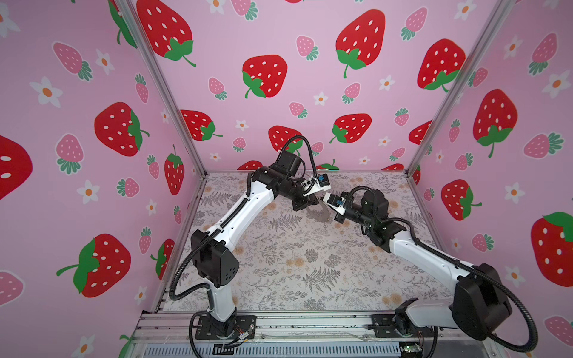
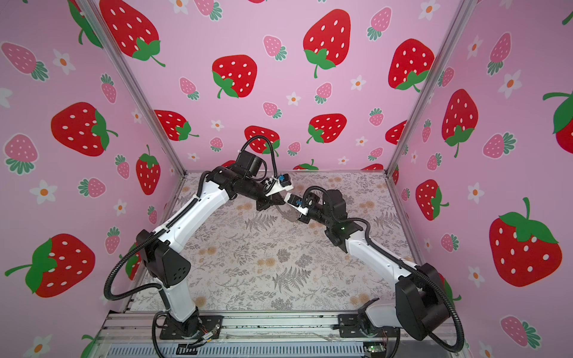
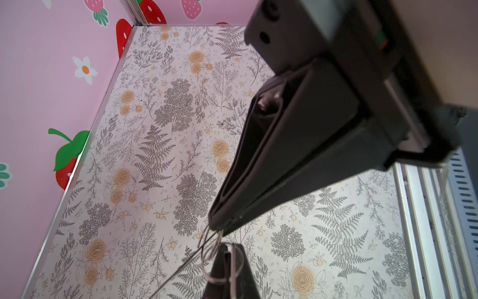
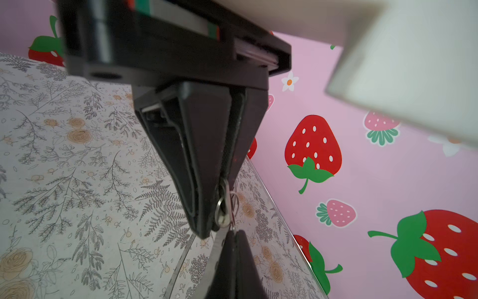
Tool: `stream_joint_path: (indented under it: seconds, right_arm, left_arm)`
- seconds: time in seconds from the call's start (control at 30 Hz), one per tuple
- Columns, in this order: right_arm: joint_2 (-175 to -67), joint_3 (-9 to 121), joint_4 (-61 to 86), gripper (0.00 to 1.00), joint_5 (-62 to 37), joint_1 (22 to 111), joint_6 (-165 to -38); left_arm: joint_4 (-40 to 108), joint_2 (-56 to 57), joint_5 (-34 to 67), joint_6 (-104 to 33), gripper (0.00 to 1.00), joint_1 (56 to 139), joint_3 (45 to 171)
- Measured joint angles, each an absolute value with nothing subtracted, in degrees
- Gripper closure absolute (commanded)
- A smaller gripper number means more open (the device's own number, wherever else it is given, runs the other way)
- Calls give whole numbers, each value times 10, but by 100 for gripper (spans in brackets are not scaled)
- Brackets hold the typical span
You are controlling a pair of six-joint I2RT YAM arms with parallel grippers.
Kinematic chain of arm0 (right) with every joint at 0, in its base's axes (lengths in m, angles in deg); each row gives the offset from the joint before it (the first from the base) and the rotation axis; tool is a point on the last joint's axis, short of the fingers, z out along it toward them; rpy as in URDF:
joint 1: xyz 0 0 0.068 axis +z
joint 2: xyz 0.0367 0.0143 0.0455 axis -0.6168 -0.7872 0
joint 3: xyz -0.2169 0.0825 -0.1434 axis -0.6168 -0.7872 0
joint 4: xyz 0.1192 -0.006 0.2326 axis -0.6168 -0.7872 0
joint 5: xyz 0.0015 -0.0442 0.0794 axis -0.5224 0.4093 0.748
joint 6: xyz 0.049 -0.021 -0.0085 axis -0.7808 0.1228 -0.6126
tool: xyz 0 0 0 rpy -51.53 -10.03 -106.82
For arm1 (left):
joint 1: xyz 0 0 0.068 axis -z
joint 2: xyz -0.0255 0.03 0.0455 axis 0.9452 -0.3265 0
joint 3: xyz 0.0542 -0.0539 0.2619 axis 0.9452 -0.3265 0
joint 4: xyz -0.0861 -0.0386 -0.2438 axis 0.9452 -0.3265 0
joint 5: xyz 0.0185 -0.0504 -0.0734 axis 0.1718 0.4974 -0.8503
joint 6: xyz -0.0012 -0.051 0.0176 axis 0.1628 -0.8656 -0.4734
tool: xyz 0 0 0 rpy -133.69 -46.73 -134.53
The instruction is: Put the keys on the keyring
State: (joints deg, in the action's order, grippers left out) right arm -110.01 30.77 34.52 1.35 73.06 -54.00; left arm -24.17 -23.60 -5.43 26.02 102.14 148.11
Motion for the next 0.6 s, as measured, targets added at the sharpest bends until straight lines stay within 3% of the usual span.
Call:
stream_joint_path:
  seconds: [0.1,0.2,0.37,0.6]
  right_arm:
    - [-1100,304,353,65,-1,717,-556]
    - [-1100,288,368,56,-27,689,-577]
    - [-1100,279,365,49,-102,644,-621]
    - [-1100,276,362,49,-190,571,-708]
  left_arm:
    - [-256,-249,-52,259,100,1021,1503]
    - [-272,-272,-54,258,100,1021,1529]
    - [-284,-333,-72,255,100,1021,1573]
    - [-224,-452,-121,215,100,1028,1650]
